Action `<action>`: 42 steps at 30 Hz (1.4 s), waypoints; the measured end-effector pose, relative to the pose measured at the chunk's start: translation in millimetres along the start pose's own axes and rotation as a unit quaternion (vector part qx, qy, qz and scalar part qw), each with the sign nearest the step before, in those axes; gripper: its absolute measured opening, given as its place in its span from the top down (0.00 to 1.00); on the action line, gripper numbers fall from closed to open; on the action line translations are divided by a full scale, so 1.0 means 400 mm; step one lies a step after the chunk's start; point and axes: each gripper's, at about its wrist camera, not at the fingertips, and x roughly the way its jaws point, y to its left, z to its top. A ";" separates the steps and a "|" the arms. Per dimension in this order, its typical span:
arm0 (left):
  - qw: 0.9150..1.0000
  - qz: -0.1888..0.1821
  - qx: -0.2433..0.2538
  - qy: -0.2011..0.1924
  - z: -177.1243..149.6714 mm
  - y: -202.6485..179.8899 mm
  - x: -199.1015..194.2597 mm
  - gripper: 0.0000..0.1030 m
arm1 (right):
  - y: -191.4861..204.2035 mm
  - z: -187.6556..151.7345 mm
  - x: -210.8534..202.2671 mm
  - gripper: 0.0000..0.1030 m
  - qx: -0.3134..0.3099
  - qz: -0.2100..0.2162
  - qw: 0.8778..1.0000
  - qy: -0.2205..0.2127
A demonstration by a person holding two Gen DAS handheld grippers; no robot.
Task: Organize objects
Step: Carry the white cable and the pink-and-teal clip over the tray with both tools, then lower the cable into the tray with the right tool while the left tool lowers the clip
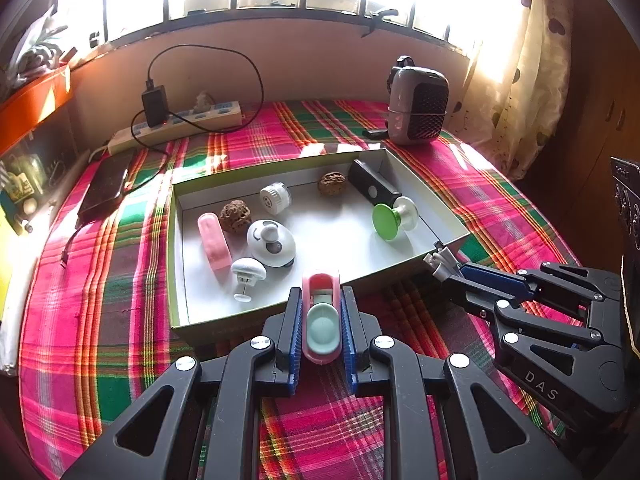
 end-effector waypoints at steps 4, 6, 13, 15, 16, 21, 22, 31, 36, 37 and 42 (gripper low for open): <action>1.000 -0.002 -0.001 -0.002 0.005 0.000 0.000 0.85 | 0.000 0.005 -0.013 0.84 0.000 0.006 1.000 -0.005; 1.000 -0.003 -0.002 -0.003 0.009 0.002 -0.001 0.85 | 0.002 0.009 -0.017 0.84 -0.002 0.006 1.000 -0.008; 1.000 -0.001 -0.006 -0.002 0.016 0.011 0.005 0.85 | 0.003 0.037 -0.011 0.84 -0.003 0.008 1.000 -0.011; 1.000 -0.002 -0.007 -0.002 0.019 0.012 0.007 0.85 | 0.005 0.046 -0.007 0.84 -0.004 0.011 1.000 -0.012; 1.000 -0.001 -0.007 -0.002 0.020 0.013 0.009 0.85 | 0.007 0.052 -0.005 0.84 -0.006 0.012 1.000 -0.013; 1.000 -0.001 -0.008 -0.001 0.026 0.014 0.017 0.85 | 0.010 0.082 0.012 0.84 -0.008 0.019 1.000 -0.014; 1.000 0.000 -0.009 0.000 0.028 0.015 0.019 0.85 | 0.011 0.087 0.015 0.84 -0.009 0.022 1.000 -0.014; 1.000 -0.001 -0.012 0.005 0.044 0.019 0.046 0.85 | 0.003 0.148 0.057 0.84 -0.009 0.039 0.999 -0.011; 1.000 -0.002 -0.014 0.009 0.051 0.016 0.065 0.85 | -0.003 0.178 0.083 0.84 -0.011 0.054 0.998 -0.002; 1.000 -0.002 -0.014 0.009 0.053 0.016 0.067 0.85 | -0.004 0.182 0.089 0.84 -0.012 0.058 0.998 0.001; 1.000 -0.001 -0.011 0.012 0.060 0.016 0.080 0.85 | -0.007 0.201 0.116 0.84 -0.016 0.067 0.998 0.011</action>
